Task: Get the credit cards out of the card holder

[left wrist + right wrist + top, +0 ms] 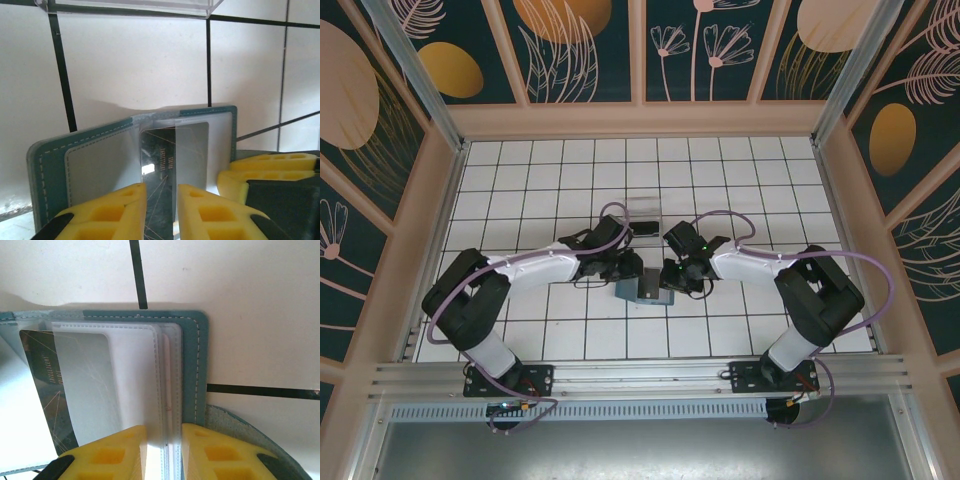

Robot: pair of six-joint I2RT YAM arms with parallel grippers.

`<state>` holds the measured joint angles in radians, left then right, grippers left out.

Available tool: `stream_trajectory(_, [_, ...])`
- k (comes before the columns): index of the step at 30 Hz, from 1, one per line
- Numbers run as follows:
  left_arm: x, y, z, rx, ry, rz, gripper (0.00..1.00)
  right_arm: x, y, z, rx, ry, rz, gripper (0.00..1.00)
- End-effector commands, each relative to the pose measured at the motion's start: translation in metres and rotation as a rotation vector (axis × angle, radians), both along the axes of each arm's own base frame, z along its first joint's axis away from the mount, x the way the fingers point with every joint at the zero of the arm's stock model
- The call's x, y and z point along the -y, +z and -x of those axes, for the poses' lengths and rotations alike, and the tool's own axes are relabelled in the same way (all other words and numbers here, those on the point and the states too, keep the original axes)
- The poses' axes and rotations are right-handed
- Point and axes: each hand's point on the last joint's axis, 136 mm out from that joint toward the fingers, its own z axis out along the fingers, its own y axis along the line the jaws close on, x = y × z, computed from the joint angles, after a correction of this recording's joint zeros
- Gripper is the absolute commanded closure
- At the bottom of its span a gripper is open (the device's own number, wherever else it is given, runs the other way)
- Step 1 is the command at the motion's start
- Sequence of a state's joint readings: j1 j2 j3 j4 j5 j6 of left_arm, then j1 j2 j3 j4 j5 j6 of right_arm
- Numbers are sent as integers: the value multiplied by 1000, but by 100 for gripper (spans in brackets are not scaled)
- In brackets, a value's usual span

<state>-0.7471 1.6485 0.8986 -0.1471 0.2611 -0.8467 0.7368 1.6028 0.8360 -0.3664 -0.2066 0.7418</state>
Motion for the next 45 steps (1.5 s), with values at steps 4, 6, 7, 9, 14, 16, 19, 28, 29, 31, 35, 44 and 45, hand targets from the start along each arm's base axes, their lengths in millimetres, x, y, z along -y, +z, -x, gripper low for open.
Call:
stream_trajectory(4, [26,14,4,-34,-47,209,72,3,-1,5,-10,0,25,75])
stream_trajectory(6, [24,8,4,-44,-40,194,71,4,-1,4,-8,-3,25,75])
stream_trajectory(7, [21,2,4,-53,-32,178,71,3,-1,5,-8,-2,25,75])
stream_trajectory(9, [14,-7,3,-62,-11,140,71,4,0,4,-8,-4,26,75])
stream_trajectory(14, [2,-16,2,-60,10,82,70,5,0,5,-8,-4,31,75])
stream_trajectory(16, [1,-20,4,-68,12,77,69,5,-1,6,-10,-2,33,75])
stream_trajectory(19, [-2,-27,6,-79,15,61,69,5,-1,6,-11,-2,30,75])
stream_trajectory(28, [-1,-41,11,-117,4,61,68,5,-1,7,-14,-3,31,75])
stream_trajectory(29, [0,-42,11,-120,1,66,68,4,-1,7,-11,-3,28,75])
stream_trajectory(31, [2,-42,12,-125,-4,73,68,5,-1,7,-12,-3,29,75])
stream_trajectory(35, [4,-41,13,-127,-10,89,71,5,-1,7,-13,-5,29,75])
stream_trajectory(44, [6,-42,15,-135,-17,102,78,5,-2,8,-16,-2,29,75])
stream_trajectory(45, [6,-42,15,-135,-17,102,79,5,-2,8,-16,-2,29,75])
